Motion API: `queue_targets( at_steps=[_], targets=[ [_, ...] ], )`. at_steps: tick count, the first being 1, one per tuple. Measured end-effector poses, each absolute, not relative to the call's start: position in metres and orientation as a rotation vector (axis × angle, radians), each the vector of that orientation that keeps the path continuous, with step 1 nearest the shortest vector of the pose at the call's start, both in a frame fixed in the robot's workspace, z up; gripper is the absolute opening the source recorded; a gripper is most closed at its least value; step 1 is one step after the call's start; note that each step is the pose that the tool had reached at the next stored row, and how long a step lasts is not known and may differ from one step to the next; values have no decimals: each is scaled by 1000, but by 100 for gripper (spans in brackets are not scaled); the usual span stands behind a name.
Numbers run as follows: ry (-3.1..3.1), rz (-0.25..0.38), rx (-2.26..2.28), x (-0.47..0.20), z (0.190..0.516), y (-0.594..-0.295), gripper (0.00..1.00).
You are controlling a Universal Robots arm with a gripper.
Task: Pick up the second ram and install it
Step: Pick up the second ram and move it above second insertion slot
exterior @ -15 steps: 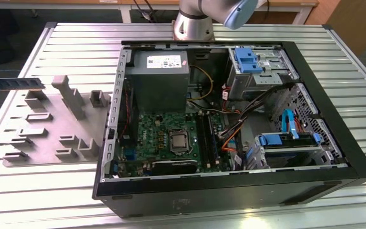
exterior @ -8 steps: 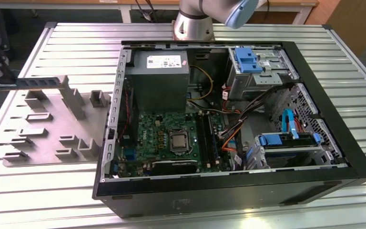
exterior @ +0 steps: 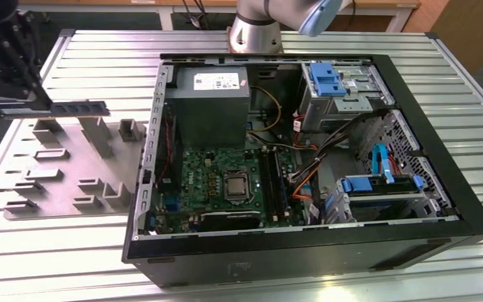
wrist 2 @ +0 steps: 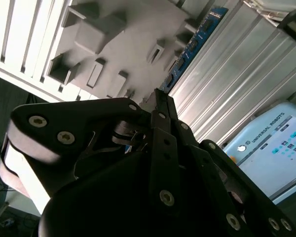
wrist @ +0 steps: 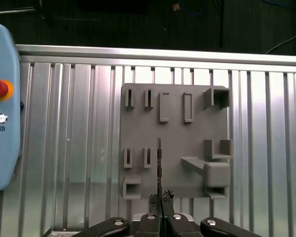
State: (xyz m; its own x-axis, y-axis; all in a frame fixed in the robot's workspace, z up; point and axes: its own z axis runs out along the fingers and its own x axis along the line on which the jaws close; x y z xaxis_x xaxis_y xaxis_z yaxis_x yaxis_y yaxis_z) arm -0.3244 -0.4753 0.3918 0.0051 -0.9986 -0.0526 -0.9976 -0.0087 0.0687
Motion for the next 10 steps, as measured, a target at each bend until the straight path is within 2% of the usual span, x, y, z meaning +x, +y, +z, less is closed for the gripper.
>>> queue_targets(
  at_steps=[10],
  targets=[
    [-2203, -135, 2218, -279, 392, -475, 12]
  ],
)
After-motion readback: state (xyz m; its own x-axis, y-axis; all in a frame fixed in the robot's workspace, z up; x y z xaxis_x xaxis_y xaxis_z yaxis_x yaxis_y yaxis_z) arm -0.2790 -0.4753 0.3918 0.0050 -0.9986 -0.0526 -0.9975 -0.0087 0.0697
